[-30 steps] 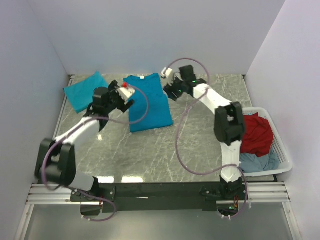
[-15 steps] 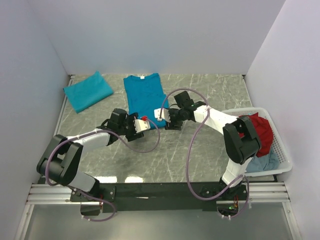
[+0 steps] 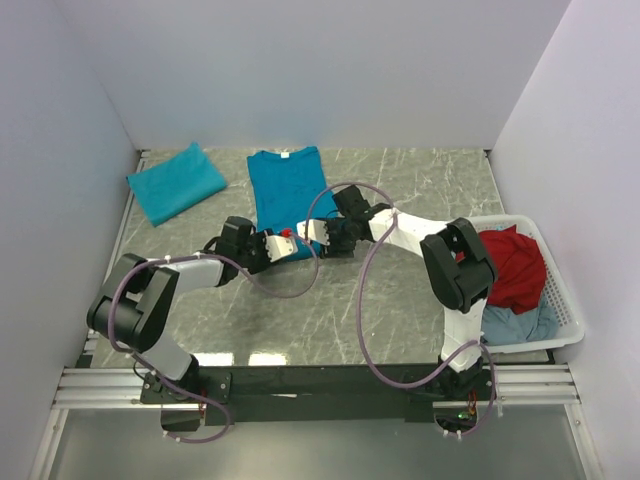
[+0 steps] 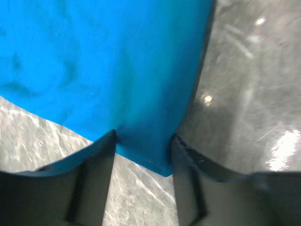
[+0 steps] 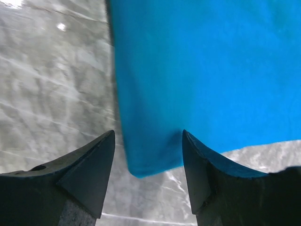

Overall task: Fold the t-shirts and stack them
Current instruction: Fold the tshirt

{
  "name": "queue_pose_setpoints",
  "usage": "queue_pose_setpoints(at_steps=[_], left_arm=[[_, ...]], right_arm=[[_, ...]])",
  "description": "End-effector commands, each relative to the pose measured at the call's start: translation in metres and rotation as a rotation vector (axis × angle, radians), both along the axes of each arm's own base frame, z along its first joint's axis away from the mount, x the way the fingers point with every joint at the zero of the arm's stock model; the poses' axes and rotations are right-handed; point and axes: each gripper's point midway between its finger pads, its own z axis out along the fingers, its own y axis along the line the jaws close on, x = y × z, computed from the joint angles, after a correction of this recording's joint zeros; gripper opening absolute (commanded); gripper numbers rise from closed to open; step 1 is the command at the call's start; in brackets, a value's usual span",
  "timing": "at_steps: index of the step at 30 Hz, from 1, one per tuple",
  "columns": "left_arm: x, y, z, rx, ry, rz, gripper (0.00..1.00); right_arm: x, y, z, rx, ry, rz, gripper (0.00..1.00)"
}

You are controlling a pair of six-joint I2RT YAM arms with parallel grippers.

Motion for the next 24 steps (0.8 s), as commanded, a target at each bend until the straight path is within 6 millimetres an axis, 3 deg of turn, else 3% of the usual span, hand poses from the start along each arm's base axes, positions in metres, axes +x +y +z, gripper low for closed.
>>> queue_pose_setpoints(at_steps=[1,2,6,11,15,16,18,19,20,21,22,24], left_arm=[[0.006,0.008,-0.006,0.021,-0.003,0.03,0.49],[0.007,0.009,-0.006,0.022,-0.005,0.036,0.43],[0.008,0.011,-0.008,0.026,-0.007,0.047,0.36],[0.005,0.01,-0.005,0.018,-0.015,0.043,0.19],[-0.002,0.007,0.006,-0.011,-0.012,0.022,0.06],[-0.004,0.005,0.016,-0.029,-0.027,0.014,0.01],[-0.015,0.005,0.019,-0.043,-0.002,0.008,0.0],[-0.018,0.003,0.029,-0.063,-0.016,-0.001,0.01],[-0.031,0.0,0.026,-0.076,0.022,-0.02,0.0],[-0.036,-0.003,0.029,-0.085,0.028,-0.032,0.0],[-0.045,-0.01,0.038,-0.099,0.02,-0.059,0.0],[-0.064,-0.02,0.039,-0.122,0.058,-0.106,0.0]], right_arm=[[0.019,0.005,0.012,-0.018,-0.074,-0.002,0.65],[0.02,0.006,0.009,-0.024,-0.072,-0.003,0.63],[0.026,0.004,0.007,-0.039,-0.067,-0.023,0.55],[0.022,0.006,0.005,-0.055,-0.053,-0.005,0.29],[0.008,0.006,0.01,-0.031,-0.015,0.029,0.08],[-0.002,0.004,0.006,-0.037,0.004,0.05,0.04],[-0.018,0.003,0.016,-0.009,0.026,0.083,0.0],[-0.031,-0.003,0.018,-0.004,0.038,0.093,0.0],[-0.049,-0.008,0.01,-0.001,0.086,0.103,0.0],[-0.05,-0.005,0.021,0.022,0.07,0.11,0.0],[-0.066,-0.013,0.013,0.019,0.109,0.106,0.0],[-0.085,-0.018,0.026,0.048,0.121,0.111,0.0]])
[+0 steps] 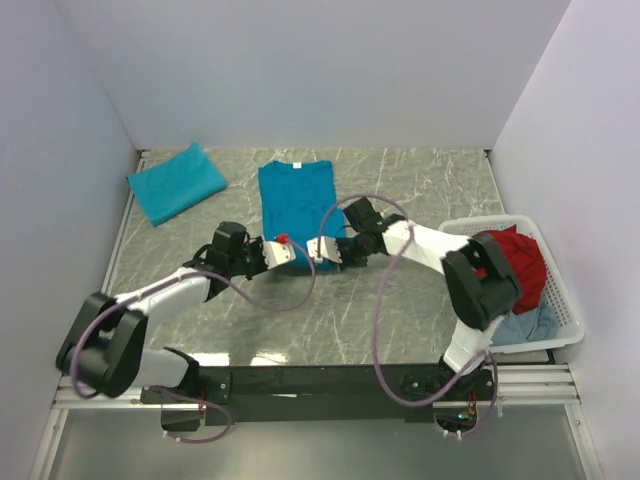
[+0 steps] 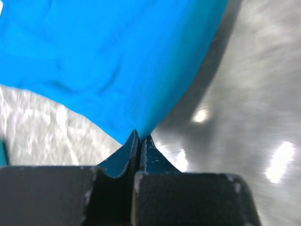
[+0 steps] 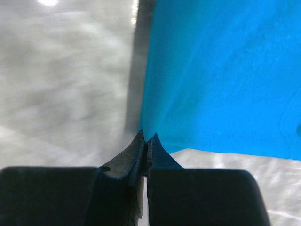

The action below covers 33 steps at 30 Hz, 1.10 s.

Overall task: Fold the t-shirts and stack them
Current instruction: Fold the tshirt

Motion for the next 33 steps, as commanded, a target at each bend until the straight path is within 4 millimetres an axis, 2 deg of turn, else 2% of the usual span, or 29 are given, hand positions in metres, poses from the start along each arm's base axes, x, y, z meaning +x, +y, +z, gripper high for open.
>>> queue_pose_setpoints(at_steps=[1,3,7,8,11,14,17,18,19,20,21,22,23,24,25,26,27,28,29,30,31,32,33], left_arm=[[-0.054,-0.026,0.002,-0.051,0.119,-0.133,0.0],[-0.074,-0.035,0.002,-0.056,0.172,-0.169,0.0],[-0.133,-0.062,0.01,-0.092,0.264,-0.296,0.0],[-0.147,-0.061,0.006,-0.077,0.299,-0.312,0.0],[-0.172,-0.07,0.016,-0.095,0.32,-0.354,0.0],[-0.175,-0.072,0.031,-0.125,0.283,-0.363,0.0],[-0.161,-0.075,0.044,-0.132,0.189,-0.363,0.0],[-0.155,-0.076,0.048,-0.128,0.163,-0.362,0.0],[-0.147,-0.075,0.043,-0.095,0.153,-0.357,0.0],[-0.136,-0.077,0.051,-0.095,0.132,-0.349,0.0],[-0.129,-0.076,0.043,-0.071,0.158,-0.341,0.0],[-0.111,-0.07,0.045,-0.071,0.14,-0.31,0.0],[-0.099,-0.073,0.054,-0.093,0.125,-0.305,0.0],[-0.087,-0.073,0.052,-0.099,0.126,-0.287,0.0],[-0.064,-0.066,0.061,-0.124,0.079,-0.248,0.0],[-0.048,-0.068,0.074,-0.148,0.04,-0.239,0.0],[-0.036,-0.068,0.072,-0.158,0.044,-0.23,0.0],[-0.018,-0.059,0.077,-0.168,0.028,-0.19,0.0],[0.001,-0.061,0.097,-0.192,-0.023,-0.178,0.0],[0.013,-0.061,0.089,-0.188,0.001,-0.168,0.0],[0.033,-0.055,0.103,-0.201,-0.026,-0.134,0.0],[0.044,-0.053,0.105,-0.205,-0.026,-0.122,0.0],[0.054,-0.053,0.094,-0.205,0.005,-0.113,0.0]], right_arm=[[-0.053,-0.008,0.027,0.074,0.078,0.035,0.0],[-0.08,-0.015,0.028,0.065,0.123,0.049,0.0],[-0.145,-0.039,0.031,0.06,0.184,0.079,0.0],[-0.158,-0.046,0.03,0.047,0.203,0.081,0.0],[-0.184,-0.06,0.034,0.038,0.214,0.069,0.0],[-0.185,-0.064,0.048,0.053,0.195,0.02,0.0],[-0.159,-0.065,0.063,0.039,0.118,-0.085,0.0],[-0.144,-0.064,0.075,0.04,0.081,-0.124,0.0],[-0.132,-0.068,0.076,0.03,0.089,-0.166,0.0],[-0.121,-0.066,0.081,0.044,0.08,-0.195,0.0],[-0.105,-0.062,0.097,0.075,0.056,-0.218,0.0],[-0.091,-0.065,0.095,0.066,0.066,-0.259,0.0],[-0.077,-0.064,0.099,0.079,0.048,-0.284,0.0],[-0.061,-0.059,0.113,0.104,0.022,-0.306,0.0],[-0.049,-0.058,0.108,0.091,0.034,-0.327,0.0],[-0.034,-0.058,0.112,0.103,0.02,-0.357,0.0],[-0.017,-0.051,0.129,0.128,-0.006,-0.375,0.0],[-0.005,-0.049,0.119,0.102,0.016,-0.398,0.0],[0.005,-0.045,0.121,0.105,0.013,-0.413,0.0],[0.021,-0.038,0.134,0.134,-0.007,-0.433,0.0],[0.034,-0.036,0.125,0.114,0.004,-0.455,0.0],[0.046,-0.032,0.126,0.125,-0.01,-0.474,0.0],[0.063,-0.028,0.141,0.157,-0.037,-0.504,0.0]])
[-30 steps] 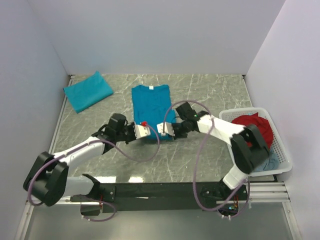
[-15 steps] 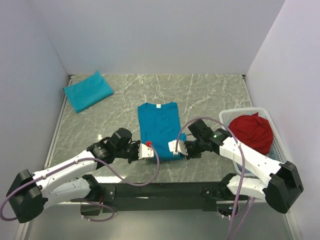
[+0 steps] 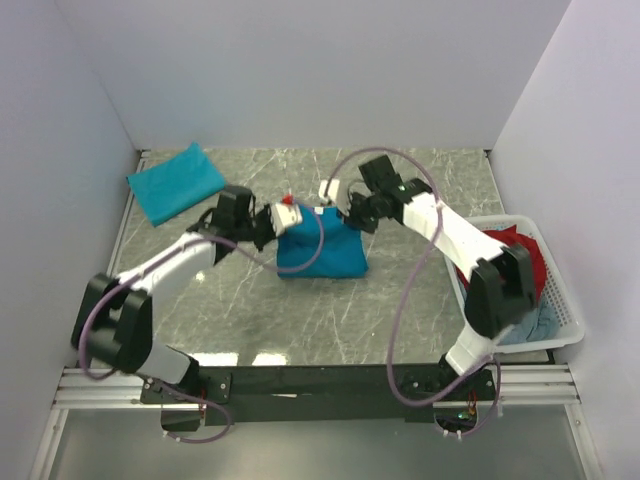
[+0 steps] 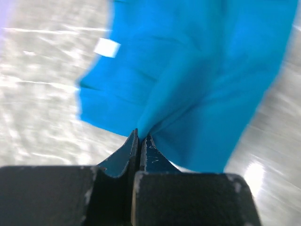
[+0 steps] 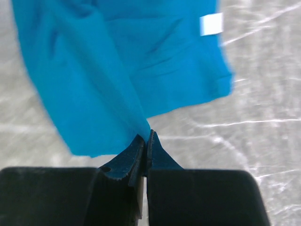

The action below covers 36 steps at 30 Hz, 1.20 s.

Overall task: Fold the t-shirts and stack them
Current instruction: Fold the tshirt

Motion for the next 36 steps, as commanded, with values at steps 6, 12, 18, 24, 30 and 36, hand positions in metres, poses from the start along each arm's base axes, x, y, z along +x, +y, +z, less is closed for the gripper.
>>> queue_pose_setpoints(at_steps=[6,12,18,24,30,36], left_arm=[[0.1,0.008,0.011,-0.101,-0.042,0.107,0.0],[0.147,0.01,-0.004,-0.106,-0.075,0.196,0.0],[0.173,0.007,-0.017,-0.096,-0.073,0.218,0.0],[0.185,0.011,-0.025,-0.076,-0.066,0.267,0.01],[0.232,0.041,0.016,-0.227,-0.009,0.709,0.99],[0.216,0.061,0.092,-0.418,0.11,0.872,0.99]], right_arm=[[0.118,0.013,0.013,0.042,-0.114,-0.258,0.0],[0.162,0.005,-0.001,0.024,-0.134,-0.366,0.0],[0.169,-0.001,-0.026,0.016,-0.093,-0.393,0.0],[0.17,0.0,-0.041,0.011,-0.07,-0.411,0.0],[0.204,-0.025,-0.016,0.061,-0.202,-0.728,0.75],[0.158,-0.024,-0.004,0.264,0.066,-0.739,0.73]])
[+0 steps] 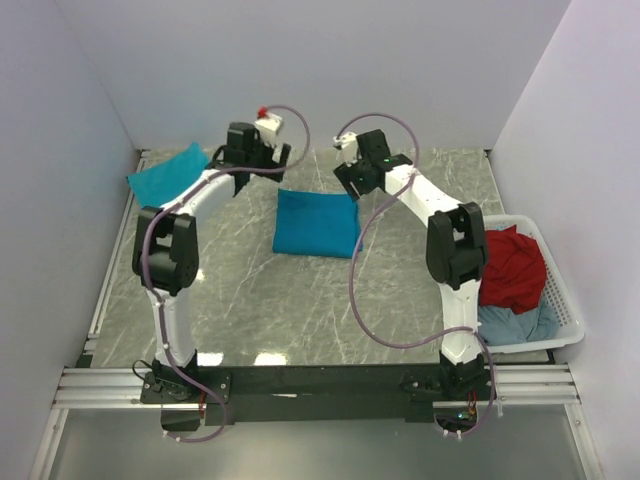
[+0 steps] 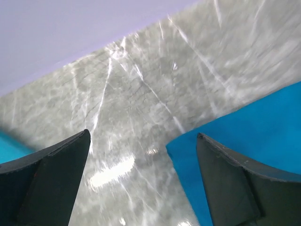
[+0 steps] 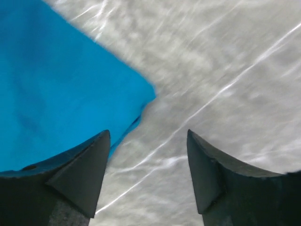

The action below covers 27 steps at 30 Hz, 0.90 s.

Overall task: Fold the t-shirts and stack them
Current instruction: Fold the tshirt

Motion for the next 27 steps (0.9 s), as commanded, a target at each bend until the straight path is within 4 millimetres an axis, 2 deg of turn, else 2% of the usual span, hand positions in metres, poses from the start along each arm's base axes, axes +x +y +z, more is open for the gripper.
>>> queue_pose_setpoints(at_steps=[1,2,3,4,5,6,7,8,9,10,11,12,13,14,15,16,17,18,23,25,27], left_arm=[[-0.023,0.012,0.075,-0.236,0.021,0.111,0.99],[-0.034,0.015,0.092,-0.296,0.021,0.113,0.99],[-0.048,0.015,0.078,-0.319,0.076,0.098,0.99],[-0.057,0.013,0.076,-0.346,0.097,0.085,0.99],[-0.071,0.009,0.085,-0.396,0.112,0.06,0.99],[-0.083,0.011,0.064,-0.399,0.167,0.062,0.99],[-0.093,0.009,0.057,-0.407,0.196,0.058,1.0],[-0.102,0.008,0.058,-0.423,0.214,0.049,0.99],[-0.114,0.008,0.04,-0.419,0.261,0.049,0.99],[-0.123,0.009,0.033,-0.418,0.294,0.049,0.99],[-0.131,0.01,0.031,-0.415,0.309,0.046,0.99],[-0.141,0.012,0.017,-0.403,0.344,0.056,0.99],[-0.147,0.013,0.012,-0.401,0.361,0.064,0.99],[-0.154,0.016,0.013,-0.4,0.36,0.065,1.0],[-0.165,0.017,-0.001,-0.392,0.387,0.069,1.0],[-0.172,0.019,-0.006,-0.39,0.393,0.07,0.99],[-0.176,0.02,0.0,-0.396,0.368,0.066,0.99],[-0.187,0.023,-0.013,-0.385,0.394,0.075,1.0],[-0.21,0.033,-0.023,-0.343,0.399,0.082,0.99],[-0.212,0.033,-0.024,-0.346,0.383,0.078,0.99],[-0.212,0.031,-0.027,-0.357,0.394,0.073,0.99]], right_arm=[[-0.04,-0.001,0.02,0.24,0.139,-0.027,0.71],[-0.054,0.003,0.019,0.277,0.185,-0.003,0.65],[-0.072,0.014,0.014,0.339,0.255,0.046,0.62],[-0.084,0.015,0.006,0.356,0.301,0.044,0.59],[-0.103,0.015,-0.007,0.377,0.369,0.029,0.56],[-0.113,0.017,-0.012,0.398,0.406,0.037,0.54],[-0.127,0.02,-0.023,0.423,0.459,0.031,0.53],[-0.132,0.021,-0.026,0.437,0.479,0.029,0.51],[-0.135,0.021,-0.03,0.442,0.492,0.025,0.5],[-0.14,0.021,-0.036,0.452,0.518,0.012,0.49],[-0.142,0.021,-0.042,0.452,0.537,0.0,0.46],[-0.143,0.021,-0.046,0.45,0.545,-0.004,0.45],[-0.145,0.021,-0.05,0.452,0.555,-0.016,0.45],[-0.144,0.019,-0.054,0.444,0.555,-0.028,0.44],[-0.144,0.018,-0.056,0.439,0.551,-0.037,0.44],[-0.143,0.017,-0.058,0.438,0.549,-0.048,0.44],[-0.142,0.015,-0.059,0.426,0.545,-0.058,0.43],[-0.142,0.014,-0.06,0.422,0.542,-0.062,0.43],[-0.14,0.009,-0.048,0.431,0.508,-0.06,0.43],[-0.139,0.008,-0.045,0.447,0.506,-0.062,0.43],[-0.142,0.01,-0.051,0.46,0.54,-0.058,0.43]])
